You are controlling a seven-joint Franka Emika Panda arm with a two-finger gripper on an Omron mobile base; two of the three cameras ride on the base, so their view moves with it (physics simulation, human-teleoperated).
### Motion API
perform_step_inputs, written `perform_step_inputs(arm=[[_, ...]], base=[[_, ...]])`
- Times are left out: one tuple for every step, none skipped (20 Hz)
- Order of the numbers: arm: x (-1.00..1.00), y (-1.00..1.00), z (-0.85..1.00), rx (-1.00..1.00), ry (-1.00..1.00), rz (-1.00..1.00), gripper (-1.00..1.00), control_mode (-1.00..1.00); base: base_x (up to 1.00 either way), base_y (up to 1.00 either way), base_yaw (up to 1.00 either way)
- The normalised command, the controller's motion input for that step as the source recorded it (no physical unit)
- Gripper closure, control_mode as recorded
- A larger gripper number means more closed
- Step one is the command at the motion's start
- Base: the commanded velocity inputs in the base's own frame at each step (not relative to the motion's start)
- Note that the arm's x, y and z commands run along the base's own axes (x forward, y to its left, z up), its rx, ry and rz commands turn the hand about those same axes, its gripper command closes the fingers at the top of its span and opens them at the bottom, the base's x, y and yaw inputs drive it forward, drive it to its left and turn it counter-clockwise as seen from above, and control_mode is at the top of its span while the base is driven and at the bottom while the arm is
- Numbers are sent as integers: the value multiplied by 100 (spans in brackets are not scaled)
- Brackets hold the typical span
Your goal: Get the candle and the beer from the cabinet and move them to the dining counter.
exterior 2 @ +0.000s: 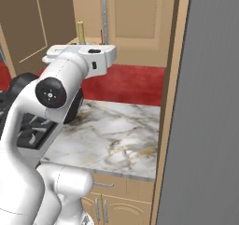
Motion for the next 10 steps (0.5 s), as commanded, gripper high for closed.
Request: perform_step_inputs(arm=[[4, 0, 0, 0, -15, 1, -100, -100], [4, 0, 0, 0, -13, 1, -100, -100], [9, 0, 0, 0, -10, 2, -100, -100], [15, 0, 0, 0, -5, 2, -100, -100], [18, 0, 0, 0, -1, 1, -100, -100], [20, 3, 0, 0, 0, 0, -100, -100], [21, 5, 0, 0, 0, 0, -100, -100], [21, 8, 0, 0, 0, 0, -100, -100], [19, 7, 0, 0, 0, 0, -100, -100], [19, 3, 0, 1, 0, 1, -100, -100]], base=[[0, 0, 0], [0, 0, 0], [0, 0, 0], [0, 0, 0], [0, 0, 0], [0, 0, 0], [0, 0, 0], [0, 0, 0], [0, 0, 0], [0, 0, 0]])
